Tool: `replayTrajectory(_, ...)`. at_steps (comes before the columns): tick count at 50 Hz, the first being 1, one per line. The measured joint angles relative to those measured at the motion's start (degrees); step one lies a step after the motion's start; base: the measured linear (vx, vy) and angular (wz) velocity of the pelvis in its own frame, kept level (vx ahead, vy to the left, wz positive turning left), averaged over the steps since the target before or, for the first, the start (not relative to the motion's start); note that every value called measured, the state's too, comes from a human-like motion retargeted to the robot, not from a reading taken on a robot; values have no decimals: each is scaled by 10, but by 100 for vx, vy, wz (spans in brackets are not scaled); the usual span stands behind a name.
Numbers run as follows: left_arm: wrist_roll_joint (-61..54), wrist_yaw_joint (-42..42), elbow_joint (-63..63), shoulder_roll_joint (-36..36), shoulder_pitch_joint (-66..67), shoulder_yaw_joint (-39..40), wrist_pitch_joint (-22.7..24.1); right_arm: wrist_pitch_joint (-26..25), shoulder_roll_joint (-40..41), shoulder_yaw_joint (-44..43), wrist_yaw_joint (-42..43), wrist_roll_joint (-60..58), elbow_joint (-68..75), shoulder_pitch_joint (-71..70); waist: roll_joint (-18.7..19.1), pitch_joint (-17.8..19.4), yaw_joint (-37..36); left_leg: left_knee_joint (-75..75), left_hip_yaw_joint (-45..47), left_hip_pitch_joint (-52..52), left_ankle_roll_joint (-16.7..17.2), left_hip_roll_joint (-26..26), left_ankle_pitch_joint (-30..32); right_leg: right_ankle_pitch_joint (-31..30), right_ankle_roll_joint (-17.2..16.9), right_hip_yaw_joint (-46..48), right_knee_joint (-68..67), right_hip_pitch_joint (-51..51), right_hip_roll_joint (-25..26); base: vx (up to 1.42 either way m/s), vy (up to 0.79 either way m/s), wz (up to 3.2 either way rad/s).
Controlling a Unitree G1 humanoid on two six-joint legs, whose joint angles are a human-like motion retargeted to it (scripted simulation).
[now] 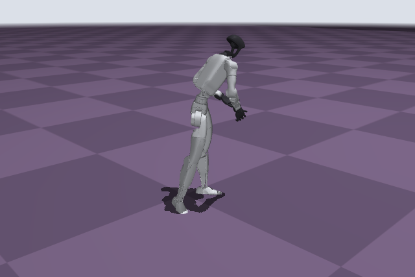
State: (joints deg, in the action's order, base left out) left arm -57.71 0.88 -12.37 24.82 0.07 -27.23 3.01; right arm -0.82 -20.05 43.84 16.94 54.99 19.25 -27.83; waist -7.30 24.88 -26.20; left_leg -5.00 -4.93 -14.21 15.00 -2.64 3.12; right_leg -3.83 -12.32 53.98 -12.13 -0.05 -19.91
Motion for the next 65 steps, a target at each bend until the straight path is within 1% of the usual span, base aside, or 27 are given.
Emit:
replayTrajectory(2, 1, -5, -48, 33, 18, 15, 8, 15, -10, 1, 19, -18, -41, -14, 5, 2, -7, 0, -4, 4, 0, 3, -2, 0, 1, 2, -7, 3, 0, -2, -4, 19)
replayTrajectory(4, 9, 10, -76, 55, -7, 14, 23, 32, -20, 0, 42, -38, -65, -61, 8, 0, -13, 0, -9, 6, 0, 6, -4, 3, 5, 6, -15, 6, 1, -5, -6, 24)
replayTrajectory(6, 24, 39, -77, 61, -71, -2, 39, 45, -26, -4, 63, -53, -62, -132, 10, -4, -16, 0, -16, 6, 0, 9, -4, 7, 10, 11, -22, 8, 3, -7, -8, 30)
replayTrajectory(8, 41, 75, -42, 48, -169, -27, 54, 54, -24, -13, 81, -60, -26, -217, 10, -9, -18, 0, -24, 4, 0, 12, -4, 14, 16, 19, -29, 9, 4, -9, -8, 36)
replayTrajectory(10, 54, 111, 24, 18, -275, -51, 65, 58, -17, -26, 95, -55, 37, -302, 8, -16, -19, 0, -32, 0, 0, 14, -2, 21, 21, 27, -36, 10, 5, -9, -7, 41)
replayTrajectory(12, 56, 140, 129, -25, -382, -70, 73, 57, -6, -42, 101, -40, 128, -386, 4, -22, -21, 0, -41, -5, 0, 14, 0, 29, 25, 37, -44, 8, 5, -9, -6, 45)
replayTrajectory(16, 55, 173, 397, -120, -570, -81, 74, 43, -2, -67, 81, -15, 324, -523, -2, -31, -27, 0, -59, -18, 0, 12, 3, 43, 28, 56, -57, 6, 3, -8, -4, 48)
replayTrajectory(18, 64, 172, 540, -168, -650, -75, 64, 32, -14, -68, 53, -15, 404, -565, -1, -30, -32, 0, -67, -23, 0, 11, 4, 47, 27, 64, -62, 7, 3, -6, -2, 47)
replayTrajectory(20, 80, 163, 648, -207, -705, -68, 50, 22, -29, -63, 25, -19, 451, -578, 2, -26, -38, 0, -75, -26, 0, 10, 5, 49, 26, 71, -66, 8, 2, -5, -3, 44)
replayTrajectory(22, 95, 155, 685, -230, -720, -70, 41, 17, -46, -57, 11, -18, 458, -560, 8, -18, -41, 0, -82, -27, 0, 10, 4, 50, 28, 77, -70, 11, 3, -3, -4, 38)
replayTrajectory(24, 102, 149, 651, -236, -692, -81, 39, 20, -62, -53, 10, -8, 423, -510, 16, -8, -43, 0, -88, -27, 0, 13, 3, 49, 31, 82, -72, 14, 5, -1, -4, 31)
replayTrajectory(26, 104, 139, 546, -221, -613, -95, 36, 28, -76, -53, 26, 1, 338, -421, 20, -2, -42, 0, -93, -26, 0, 16, 1, 46, 36, 84, -74, 17, 8, 2, -3, 20)
replayTrajectory(30, 110, 95, 277, -143, -384, -97, 18, 48, -93, -42, 55, 8, 91, -185, 17, 3, -34, 0, -95, -21, 0, 21, -4, 33, 40, 80, -76, 20, 11, 4, 1, 1)
replayTrajectory(33, 112, 68, 109, -73, -207, -61, 16, 54, -108, -17, 49, 31, -73, -36, 10, 10, -30, 0, -88, -17, 0, 21, -7, 22, 34, 70, -74, 20, 10, 6, 4, -17)
replayTrajectory(35, 110, 55, 28, -41, -110, -29, 24, 61, -119, 1, 40, 42, -148, 20, 7, 16, -30, 0, -81, -13, 0, 21, -8, 16, 29, 62, -70, 19, 9, 4, 5, -25)
replayTrajectory(38, 103, 43, -39, -21, -36, 1, 38, 87, -133, 30, 41, 31, -213, 16, 6, 21, -35, 0, -72, -10, 0, 21, -9, 11, 22, 51, -64, 18, 10, 0, 3, -27)
replayTrajectory(40, 95, 39, -48, -22, -51, 2, 42, 98, -137, 51, 43, 11, -219, -41, 9, 21, -39, 0, -66, -8, 0, 22, -8, 11, 21, 46, -61, 17, 11, -4, 0, -26)
replayTrajectory(43, 63, 48, 23, -60, -186, -30, 35, 74, -118, 81, 26, -11, -138, -193, 15, 21, -46, 0, -60, -7, 0, 24, -6, 14, 22, 40, -59, 15, 12, -7, -2, -20)
replayTrajectory(45, 28, 66, 114, -105, -305, -60, 35, 45, -91, 92, 6, -20, -41, -298, 18, 20, -53, 0, -58, -8, 0, 25, -5, 18, 22, 39, -61, 12, 12, -8, -3, -11)
replayTrajectory(47, -10, 94, 237, -157, -427, -83, 47, 21, -57, 92, -2, -33, 89, -398, 18, 18, -59, 0, -58, -11, 0, 27, -3, 22, 21, 39, -65, 9, 11, -7, -3, -5)
replayTrajectory(50, -57, 150, 428, -218, -578, -105, 78, 5, -1, 63, 33, -59, 295, -519, 12, 10, -67, 0, -59, -16, 0, 28, -1, 25, 18, 41, -70, 4, 10, -2, -1, 0)
replayTrajectory(53, -79, 183, 575, -250, -664, -100, 100, 10, 39, 11, 96, -85, 454, -600, 1, 0, -70, 0, -62, -20, 0, 29, 0, 23, 16, 43, -73, 0, 10, 0, 0, 0)
replayTrajectory(55, -93, 180, 612, -257, -674, -83, 108, 15, 49, -10, 118, -90, 500, -620, -5, -4, -71, 0, -64, -20, 0, 29, -1, 21, 17, 44, -74, 1, 11, 0, 0, 0)
replayTrajectory(57, -119, 151, 580, -247, -638, -61, 109, 17, 53, -8, 111, -82, 490, -606, -10, -5, -68, 0, -66, -19, 0, 31, -2, 18, 21, 45, -73, 3, 13, 6, 0, 9)
replayTrajectory(59, -145, 111, 495, -222, -557, -46, 96, 15, 49, 10, 86, -69, 429, -557, -14, -6, -63, 0, -69, -17, 0, 32, -4, 14, 26, 46, -70, 6, 16, 8, 0, 11)
replayTrajectory(62, -167, 66, 329, -172, -392, -44, 60, 10, 23, 49, 47, -45, 271, -431, -18, -8, -55, 0, -73, -13, 0, 31, -8, 10, 33, 49, -67, 13, 18, 9, 2, 13)
replayTrajectory(65, -171, 51, 195, -120, -232, -55, 34, 7, -17, 82, 14, 7, 100, -292, -16, -1, -52, 0, -75, -10, 0, 28, -10, 7, 37, 51, -65, 18, 17, 9, 4, 13)
